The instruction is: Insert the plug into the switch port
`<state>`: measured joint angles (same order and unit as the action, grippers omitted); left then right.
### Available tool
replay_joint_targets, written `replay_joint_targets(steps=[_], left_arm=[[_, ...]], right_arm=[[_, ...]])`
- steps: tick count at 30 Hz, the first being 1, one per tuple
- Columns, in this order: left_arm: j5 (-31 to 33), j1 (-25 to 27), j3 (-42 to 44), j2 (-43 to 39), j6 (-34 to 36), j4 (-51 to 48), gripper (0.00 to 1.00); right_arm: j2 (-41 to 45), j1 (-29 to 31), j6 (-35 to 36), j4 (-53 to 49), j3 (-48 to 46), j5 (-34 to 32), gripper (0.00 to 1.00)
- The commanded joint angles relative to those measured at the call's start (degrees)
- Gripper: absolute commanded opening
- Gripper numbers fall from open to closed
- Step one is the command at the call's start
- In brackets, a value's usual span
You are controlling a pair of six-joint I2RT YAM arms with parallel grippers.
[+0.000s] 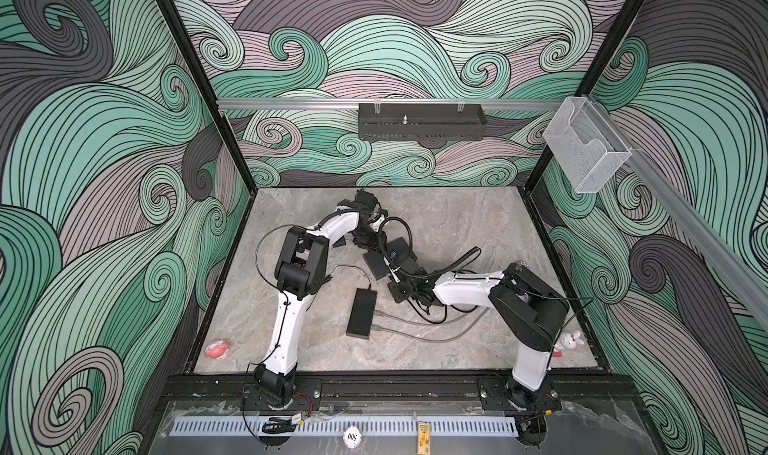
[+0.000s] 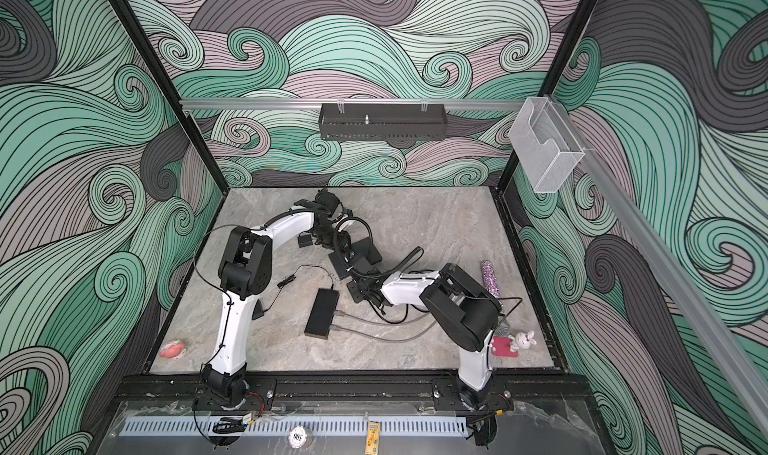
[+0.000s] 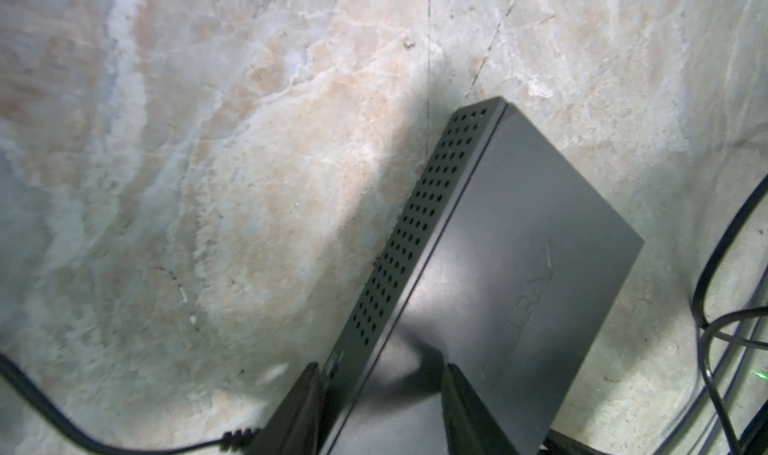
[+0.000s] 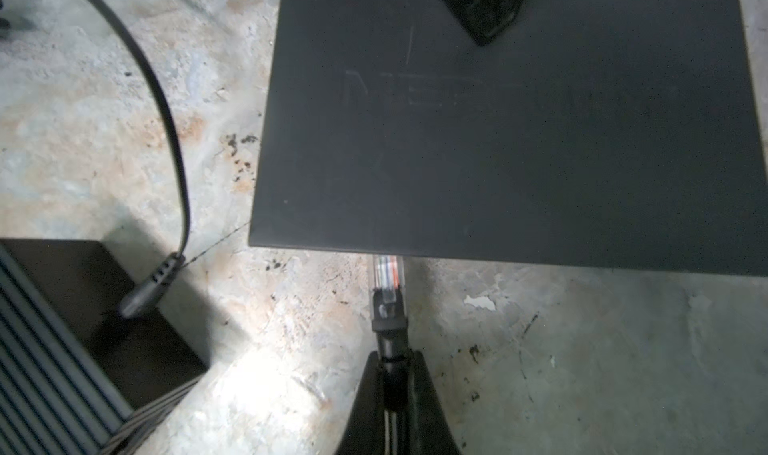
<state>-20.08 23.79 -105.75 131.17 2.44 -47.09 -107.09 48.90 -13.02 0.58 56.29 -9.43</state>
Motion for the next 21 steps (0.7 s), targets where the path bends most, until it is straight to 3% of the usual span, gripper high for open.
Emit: replay_joint_targets(steps=[1,8,13,16,19,21], left_arm=[[-2.69,2.14,1.60,3.13,0.20,-6.70,0.46],[-3.21,2.14,1.60,3.21,0.02,-6.56,0.46],[-3.30,2.14,1.88,3.39,-0.06,-6.62,0.46],[-3.47,2.14,2.26,3.41,-0.06,-6.50,0.46],[-3.47,2.27,2.74,3.14,-0.04,-6.37,0.46],[-3.48,2.31,2.81,3.04,-0.06,-6.35,0.46]], right_arm=[[-3.40,-0.38,-4.22,0.31,1.75,-6.67,0.00],[-3.35,-0.39,-5.09,0.68,1.86,-6.84,0.00],[-2.93,-0.82,-4.93,13.20,-0.65,8.16,0.00],[-3.17,-1.17,-5.78,17.61,-0.85,11.69,0.00],[-3.09,-1.44,-6.20,13.57,0.77,7.94,0.00],[-2.22,-1.61,-8.51,9.79,0.89,1.27,0.00]])
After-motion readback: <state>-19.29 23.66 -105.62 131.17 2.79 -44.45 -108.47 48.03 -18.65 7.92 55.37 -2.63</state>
